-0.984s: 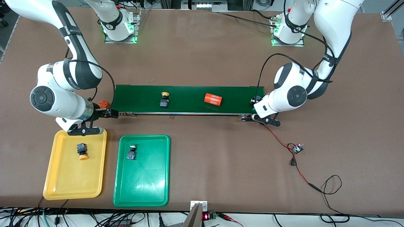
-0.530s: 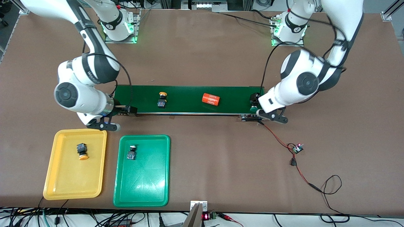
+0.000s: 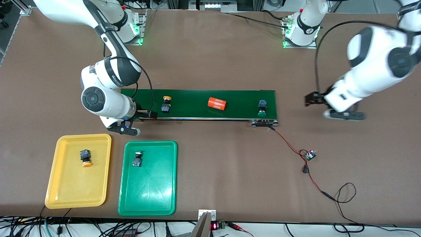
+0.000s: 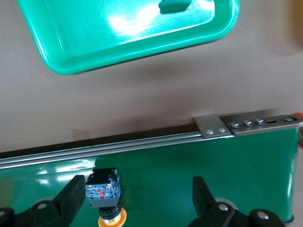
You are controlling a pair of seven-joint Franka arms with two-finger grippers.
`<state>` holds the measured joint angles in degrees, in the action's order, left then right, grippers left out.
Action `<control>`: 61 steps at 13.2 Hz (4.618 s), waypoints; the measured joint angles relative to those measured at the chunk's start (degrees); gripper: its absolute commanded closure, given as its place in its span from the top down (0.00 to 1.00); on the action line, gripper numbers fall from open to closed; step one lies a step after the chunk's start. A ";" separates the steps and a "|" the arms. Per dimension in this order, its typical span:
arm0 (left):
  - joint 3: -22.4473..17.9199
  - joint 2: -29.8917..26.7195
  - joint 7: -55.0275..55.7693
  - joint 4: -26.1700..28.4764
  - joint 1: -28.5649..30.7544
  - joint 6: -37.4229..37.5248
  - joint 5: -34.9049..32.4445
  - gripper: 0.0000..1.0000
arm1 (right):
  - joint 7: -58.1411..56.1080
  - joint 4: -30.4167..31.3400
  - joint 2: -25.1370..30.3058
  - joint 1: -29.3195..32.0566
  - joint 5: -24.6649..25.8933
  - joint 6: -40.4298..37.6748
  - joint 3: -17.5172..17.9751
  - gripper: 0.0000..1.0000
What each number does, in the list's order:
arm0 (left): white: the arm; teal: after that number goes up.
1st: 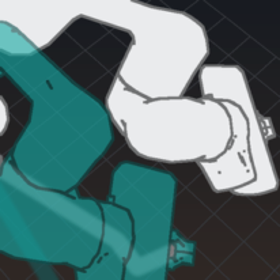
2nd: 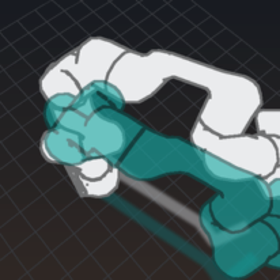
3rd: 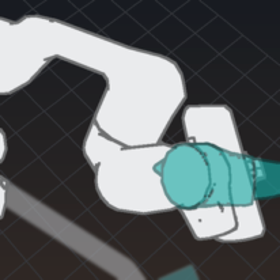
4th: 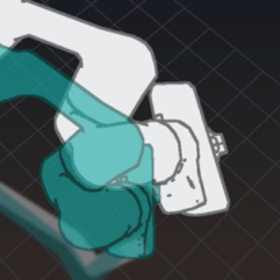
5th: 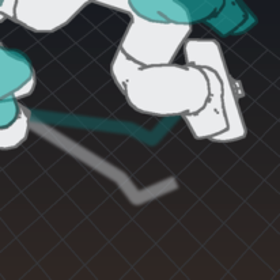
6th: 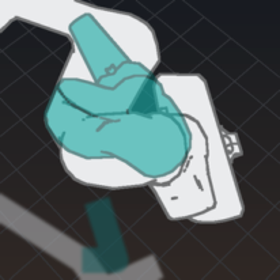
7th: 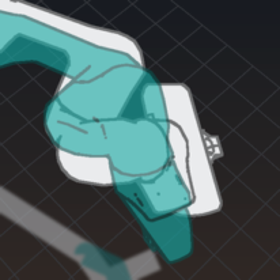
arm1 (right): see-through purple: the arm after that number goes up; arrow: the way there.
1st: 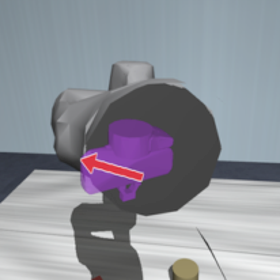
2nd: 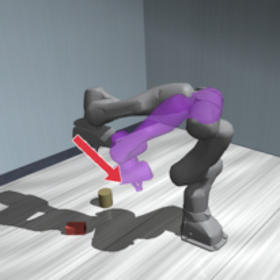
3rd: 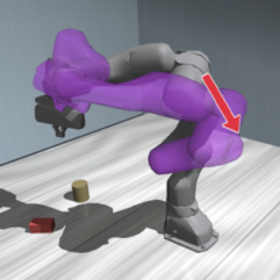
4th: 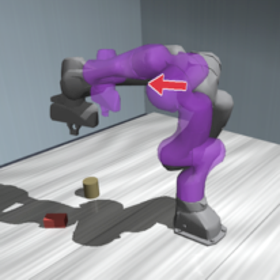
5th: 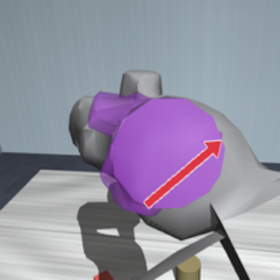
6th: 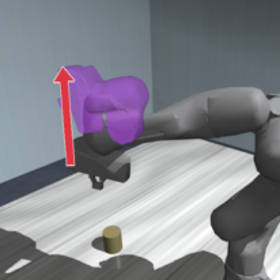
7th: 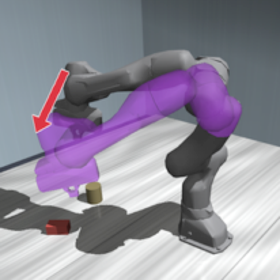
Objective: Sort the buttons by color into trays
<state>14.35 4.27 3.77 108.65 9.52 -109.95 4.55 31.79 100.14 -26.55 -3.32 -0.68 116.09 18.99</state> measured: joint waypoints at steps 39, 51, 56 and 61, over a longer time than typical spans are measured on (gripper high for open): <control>-12.79 3.05 -0.77 -25.54 -3.39 17.57 -2.30 1.00 | -17.86 -6.18 -1.04 5.94 8.82 -16.40 -0.61 0.15; -14.46 0.10 -0.66 -25.09 -7.66 21.28 -2.32 1.00 | -39.06 -6.44 -6.88 17.58 32.09 12.32 -2.45 0.15; -14.71 0.10 -0.71 -24.76 -7.62 21.25 -2.32 1.00 | -45.83 -6.44 -8.85 19.23 32.18 22.40 -2.28 0.15; -15.04 0.19 -0.74 -24.51 -6.48 21.25 -2.32 1.00 | -46.02 -6.42 -11.40 19.14 32.24 27.49 -1.71 0.85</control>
<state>-0.69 4.46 3.03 84.14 3.04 -88.69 2.23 -14.22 93.72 -37.94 15.81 31.56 143.58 17.28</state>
